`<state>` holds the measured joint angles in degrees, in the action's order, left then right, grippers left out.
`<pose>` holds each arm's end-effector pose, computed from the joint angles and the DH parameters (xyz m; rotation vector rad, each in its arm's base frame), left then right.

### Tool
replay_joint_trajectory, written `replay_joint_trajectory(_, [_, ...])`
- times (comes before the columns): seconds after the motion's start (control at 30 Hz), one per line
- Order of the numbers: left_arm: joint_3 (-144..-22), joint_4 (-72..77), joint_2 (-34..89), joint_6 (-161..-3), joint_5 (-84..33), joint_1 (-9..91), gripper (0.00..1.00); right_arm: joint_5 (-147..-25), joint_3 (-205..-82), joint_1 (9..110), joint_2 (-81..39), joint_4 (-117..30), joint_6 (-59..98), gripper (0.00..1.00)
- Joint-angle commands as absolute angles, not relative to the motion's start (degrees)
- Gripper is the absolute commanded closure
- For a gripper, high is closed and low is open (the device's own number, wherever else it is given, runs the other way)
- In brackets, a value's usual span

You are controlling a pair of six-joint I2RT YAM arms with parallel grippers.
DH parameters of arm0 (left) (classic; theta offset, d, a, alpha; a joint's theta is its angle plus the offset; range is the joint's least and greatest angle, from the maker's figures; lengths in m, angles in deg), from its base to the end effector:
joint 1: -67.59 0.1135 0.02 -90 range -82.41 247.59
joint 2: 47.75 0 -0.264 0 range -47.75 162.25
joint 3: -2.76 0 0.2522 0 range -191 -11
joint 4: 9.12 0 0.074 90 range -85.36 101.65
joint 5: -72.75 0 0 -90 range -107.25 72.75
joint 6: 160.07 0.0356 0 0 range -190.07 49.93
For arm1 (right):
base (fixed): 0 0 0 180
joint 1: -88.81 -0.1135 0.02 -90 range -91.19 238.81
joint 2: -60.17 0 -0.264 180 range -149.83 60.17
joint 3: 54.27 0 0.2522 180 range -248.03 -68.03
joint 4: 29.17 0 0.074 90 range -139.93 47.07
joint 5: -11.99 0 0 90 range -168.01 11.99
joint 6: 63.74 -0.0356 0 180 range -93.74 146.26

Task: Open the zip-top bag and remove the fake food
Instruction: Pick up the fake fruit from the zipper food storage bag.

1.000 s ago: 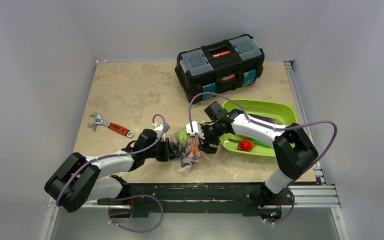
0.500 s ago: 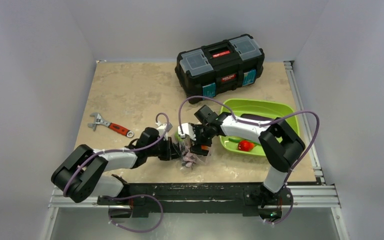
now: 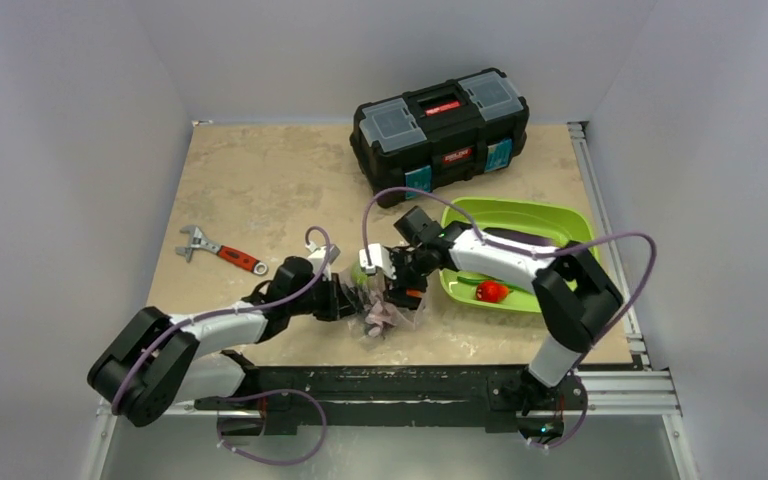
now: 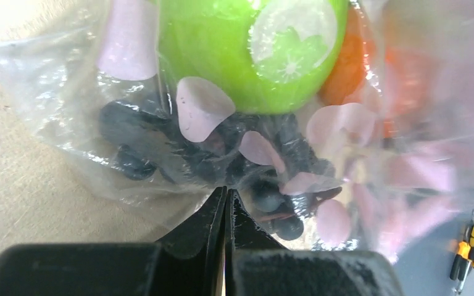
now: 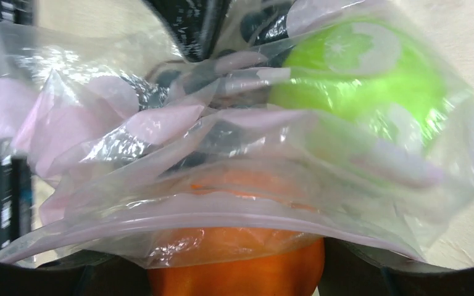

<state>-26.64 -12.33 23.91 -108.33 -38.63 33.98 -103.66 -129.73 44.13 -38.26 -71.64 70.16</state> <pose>0.1650 -0.1253 0.1270 0.1194 2.4298 -1.0478 0.2274 0.2465 0.1797 -1.9480 1.8085 0.6083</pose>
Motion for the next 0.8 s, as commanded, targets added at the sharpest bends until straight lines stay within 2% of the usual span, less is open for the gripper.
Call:
replay_joint_trajectory(0.0, [-26.10,-9.51,18.84,-106.27,-34.99,34.36,1.00,-115.25,-131.66,48.86,-28.34,-79.86,76.28,0.84])
replay_joint_trajectory(0.37, [-26.77,-2.70,12.56,-104.35,-32.11,35.08,1.00,-114.53,-132.23,53.88,-23.45,-85.05,78.79,0.90])
replay_joint_trajectory(0.47, [-26.12,-6.67,10.10,-103.35,-37.71,35.11,1.00,-116.19,-132.08,54.27,-23.65,-84.49,77.42,0.91])
replay_joint_trajectory(0.5, [-25.73,-9.26,8.95,-103.04,-41.25,35.13,0.97,-116.73,-131.96,54.27,-24.48,-83.80,76.36,0.91])
replay_joint_trajectory(0.6, [-25.87,-15.07,6.99,-103.72,-50.42,34.18,0.66,-118.58,-130.85,54.34,-26.87,-80.80,72.27,0.92])
replay_joint_trajectory(0.7, [-28.01,-10.41,3.89,-100.90,-45.27,27.17,0.37,-119.65,-131.18,54.27,-29.15,-79.27,69.59,0.93])
replay_joint_trajectory(0.77, [-30.06,-6.91,3.28,-98.06,-39.14,20.89,0.30,-120.07,-131.85,54.27,-29.90,-78.96,68.09,0.93])
